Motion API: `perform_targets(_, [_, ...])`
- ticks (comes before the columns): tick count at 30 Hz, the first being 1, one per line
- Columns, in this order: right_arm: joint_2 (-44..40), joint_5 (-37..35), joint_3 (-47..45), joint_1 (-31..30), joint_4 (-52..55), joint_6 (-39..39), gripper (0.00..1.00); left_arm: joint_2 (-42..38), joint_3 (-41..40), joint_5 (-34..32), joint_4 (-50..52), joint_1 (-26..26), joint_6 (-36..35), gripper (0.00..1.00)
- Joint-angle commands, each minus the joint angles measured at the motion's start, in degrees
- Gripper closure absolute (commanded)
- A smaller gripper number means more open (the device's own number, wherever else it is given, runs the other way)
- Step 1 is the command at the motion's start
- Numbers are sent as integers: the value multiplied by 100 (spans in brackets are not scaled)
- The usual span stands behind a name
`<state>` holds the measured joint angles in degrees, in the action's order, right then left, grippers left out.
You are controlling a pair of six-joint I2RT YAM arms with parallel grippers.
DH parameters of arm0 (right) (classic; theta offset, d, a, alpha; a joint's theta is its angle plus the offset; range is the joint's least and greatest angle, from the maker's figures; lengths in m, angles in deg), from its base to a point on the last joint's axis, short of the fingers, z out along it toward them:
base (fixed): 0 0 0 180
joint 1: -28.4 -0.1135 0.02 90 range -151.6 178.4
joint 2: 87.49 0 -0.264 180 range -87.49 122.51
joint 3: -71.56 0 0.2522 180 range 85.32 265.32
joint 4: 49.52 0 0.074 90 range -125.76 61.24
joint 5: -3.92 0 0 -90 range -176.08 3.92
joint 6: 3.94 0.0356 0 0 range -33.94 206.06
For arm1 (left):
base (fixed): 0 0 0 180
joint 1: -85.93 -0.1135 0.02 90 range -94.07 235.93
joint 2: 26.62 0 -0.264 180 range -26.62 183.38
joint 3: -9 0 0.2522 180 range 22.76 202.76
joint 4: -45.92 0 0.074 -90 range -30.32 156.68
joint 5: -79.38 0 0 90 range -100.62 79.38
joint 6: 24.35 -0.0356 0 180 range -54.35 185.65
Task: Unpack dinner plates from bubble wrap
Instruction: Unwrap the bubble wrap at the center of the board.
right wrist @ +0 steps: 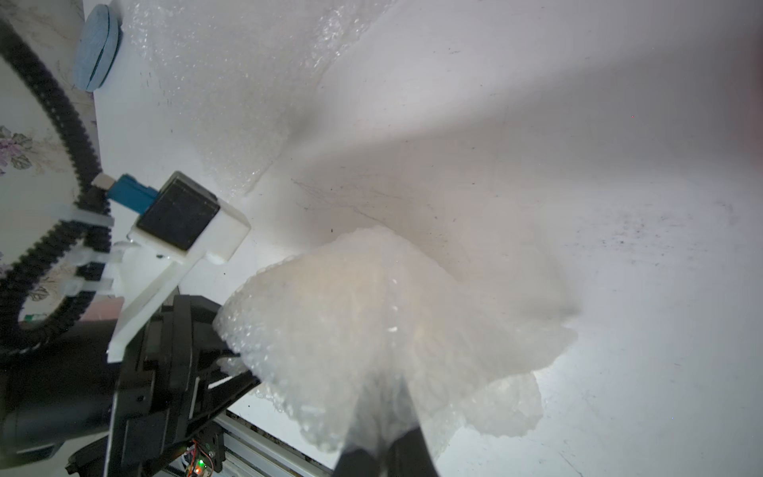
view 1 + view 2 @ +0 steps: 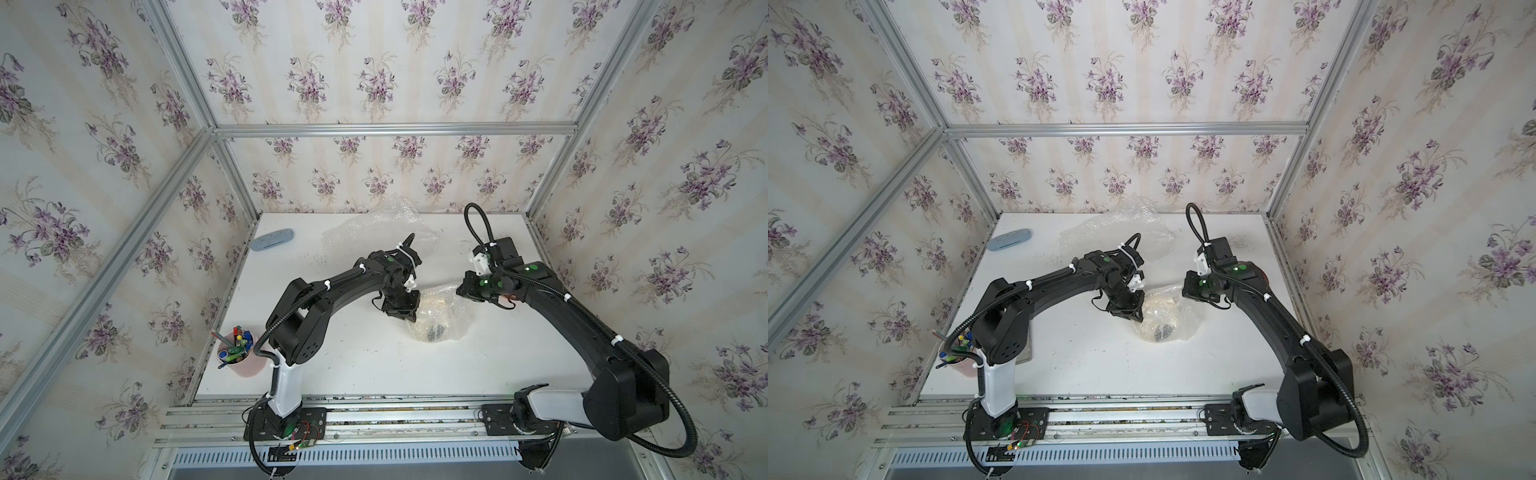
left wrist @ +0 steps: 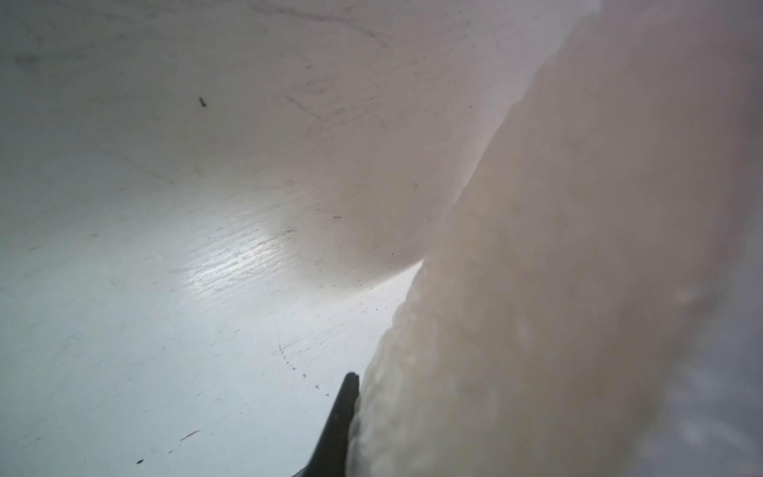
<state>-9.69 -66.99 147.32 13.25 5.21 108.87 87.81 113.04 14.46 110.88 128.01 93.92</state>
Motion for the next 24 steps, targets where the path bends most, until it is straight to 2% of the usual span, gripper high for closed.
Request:
perform_targets(1, [256, -250, 127, 349, -532, 183, 96, 161, 49, 57, 538, 24, -113, 85])
perform_targets(6, [849, -264, 189, 658, -1065, 186, 92, 263, 30, 149, 508, 218, -138, 85])
perform_targets(11, [1226, -78, 376, 771, -1054, 171, 85, 241, -137, 156, 326, 405, 27, 85])
perform_targets(15, [814, -30, 650, 775, -769, 206, 67, 68, -430, 38, 26, 406, 326, 84])
perform_targets(18, [319, 62, 850, 761, -403, 233, 58, -59, -608, -39, -171, 406, 590, 84])
perform_targets(21, [-220, 134, 942, 722, 17, 228, 56, -159, -771, -13, -365, 413, 806, 83])
perform_targets(24, [-782, 294, 659, 479, 300, 224, 56, -274, -912, -62, -458, 414, 909, 83])
